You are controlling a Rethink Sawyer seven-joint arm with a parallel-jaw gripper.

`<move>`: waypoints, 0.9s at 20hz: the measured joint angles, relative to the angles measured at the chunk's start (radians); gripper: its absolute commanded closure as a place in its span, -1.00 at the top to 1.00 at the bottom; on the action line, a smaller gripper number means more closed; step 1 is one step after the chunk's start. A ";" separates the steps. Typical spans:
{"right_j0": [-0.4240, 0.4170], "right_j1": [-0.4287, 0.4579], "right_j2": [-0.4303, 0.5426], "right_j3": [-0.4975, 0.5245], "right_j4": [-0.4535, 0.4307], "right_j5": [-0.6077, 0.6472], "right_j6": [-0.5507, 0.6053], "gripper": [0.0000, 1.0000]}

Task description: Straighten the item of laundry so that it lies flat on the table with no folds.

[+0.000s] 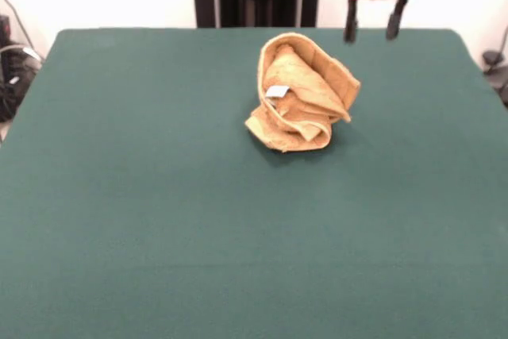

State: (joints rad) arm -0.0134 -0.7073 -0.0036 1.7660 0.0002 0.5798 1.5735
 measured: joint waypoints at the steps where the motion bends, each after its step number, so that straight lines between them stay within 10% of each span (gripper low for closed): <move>1: -0.005 0.029 0.000 -0.023 0.000 -0.006 0.000 1.00; 18: -0.053 0.355 -0.014 -0.477 -0.002 0.020 0.000 1.00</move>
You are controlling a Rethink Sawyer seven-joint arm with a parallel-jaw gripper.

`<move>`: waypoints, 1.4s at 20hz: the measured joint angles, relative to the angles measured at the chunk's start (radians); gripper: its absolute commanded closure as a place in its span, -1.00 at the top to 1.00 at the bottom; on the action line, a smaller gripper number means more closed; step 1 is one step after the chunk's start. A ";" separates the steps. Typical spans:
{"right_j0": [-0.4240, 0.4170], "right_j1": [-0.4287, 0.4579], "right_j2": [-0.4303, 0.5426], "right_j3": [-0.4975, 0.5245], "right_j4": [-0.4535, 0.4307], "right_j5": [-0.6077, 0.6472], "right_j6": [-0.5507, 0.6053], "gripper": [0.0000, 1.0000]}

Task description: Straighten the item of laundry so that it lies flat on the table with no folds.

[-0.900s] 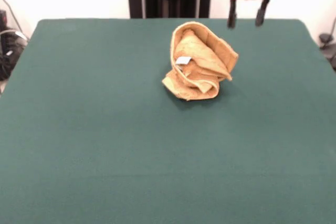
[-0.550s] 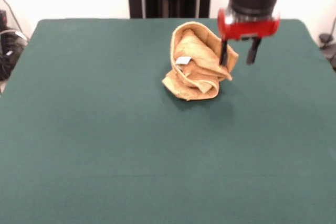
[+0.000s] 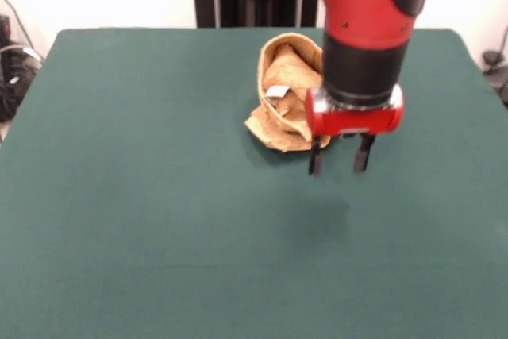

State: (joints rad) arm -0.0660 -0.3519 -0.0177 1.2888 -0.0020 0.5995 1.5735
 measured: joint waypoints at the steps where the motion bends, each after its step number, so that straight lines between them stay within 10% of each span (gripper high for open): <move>1: -0.006 0.012 0.000 -0.022 0.000 0.000 0.000 1.00; 14: -0.014 0.001 -0.010 -0.058 -0.002 0.029 0.000 1.00; 28: 0.064 -0.210 -0.057 -0.044 0.039 0.336 0.000 1.00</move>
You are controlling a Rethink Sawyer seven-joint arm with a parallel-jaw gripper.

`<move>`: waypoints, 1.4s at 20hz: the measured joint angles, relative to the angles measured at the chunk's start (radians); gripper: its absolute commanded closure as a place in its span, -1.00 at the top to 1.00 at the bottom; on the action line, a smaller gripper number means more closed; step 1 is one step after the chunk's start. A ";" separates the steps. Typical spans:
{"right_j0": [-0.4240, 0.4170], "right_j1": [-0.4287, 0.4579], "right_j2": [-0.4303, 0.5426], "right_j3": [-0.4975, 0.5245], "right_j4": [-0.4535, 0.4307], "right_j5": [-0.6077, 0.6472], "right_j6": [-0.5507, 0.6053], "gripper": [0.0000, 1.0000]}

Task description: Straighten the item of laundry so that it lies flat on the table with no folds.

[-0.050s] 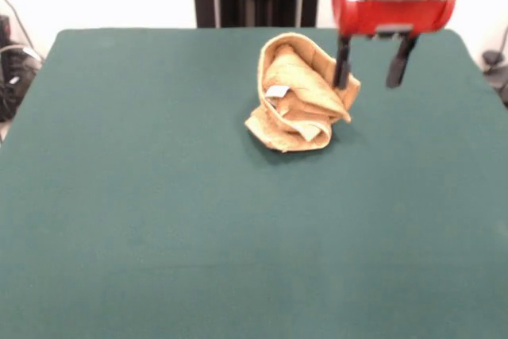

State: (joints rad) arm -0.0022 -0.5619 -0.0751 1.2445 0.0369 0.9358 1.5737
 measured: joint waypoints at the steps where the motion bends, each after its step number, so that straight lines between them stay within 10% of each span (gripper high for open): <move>1: 0.002 -0.012 0.000 0.001 0.003 0.014 0.000 1.00; 28: -0.034 -0.079 -0.030 0.150 0.013 0.106 0.000 1.00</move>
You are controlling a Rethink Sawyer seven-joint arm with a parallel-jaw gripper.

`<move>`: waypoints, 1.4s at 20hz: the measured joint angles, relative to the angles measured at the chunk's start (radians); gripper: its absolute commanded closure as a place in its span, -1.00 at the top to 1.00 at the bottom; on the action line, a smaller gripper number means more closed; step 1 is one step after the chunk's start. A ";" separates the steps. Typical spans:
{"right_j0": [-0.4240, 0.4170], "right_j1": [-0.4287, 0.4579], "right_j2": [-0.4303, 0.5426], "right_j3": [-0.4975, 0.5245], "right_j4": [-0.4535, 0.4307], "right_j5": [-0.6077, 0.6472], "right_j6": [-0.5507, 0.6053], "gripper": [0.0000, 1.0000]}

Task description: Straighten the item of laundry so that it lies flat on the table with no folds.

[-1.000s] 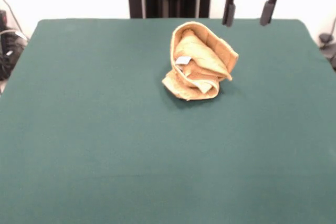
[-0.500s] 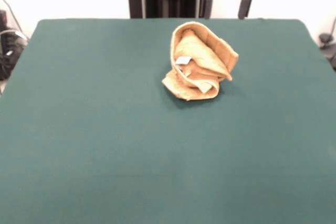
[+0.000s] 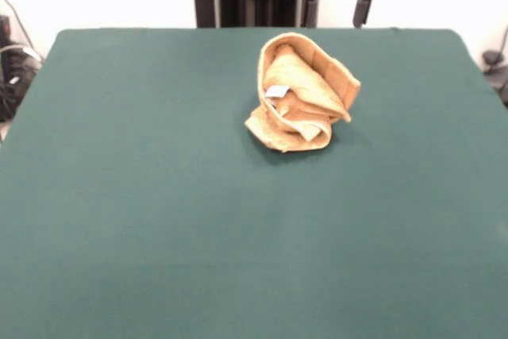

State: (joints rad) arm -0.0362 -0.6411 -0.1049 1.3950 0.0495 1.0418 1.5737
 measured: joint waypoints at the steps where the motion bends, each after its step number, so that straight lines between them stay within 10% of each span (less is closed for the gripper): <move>1: 0.000 0.000 0.000 0.016 0.000 -0.005 0.000 1.00; 28: 0.031 0.075 -0.018 0.098 0.007 -0.162 0.001 1.00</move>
State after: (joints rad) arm -0.0055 -0.5661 -0.1231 1.4933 0.0569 0.8801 1.5743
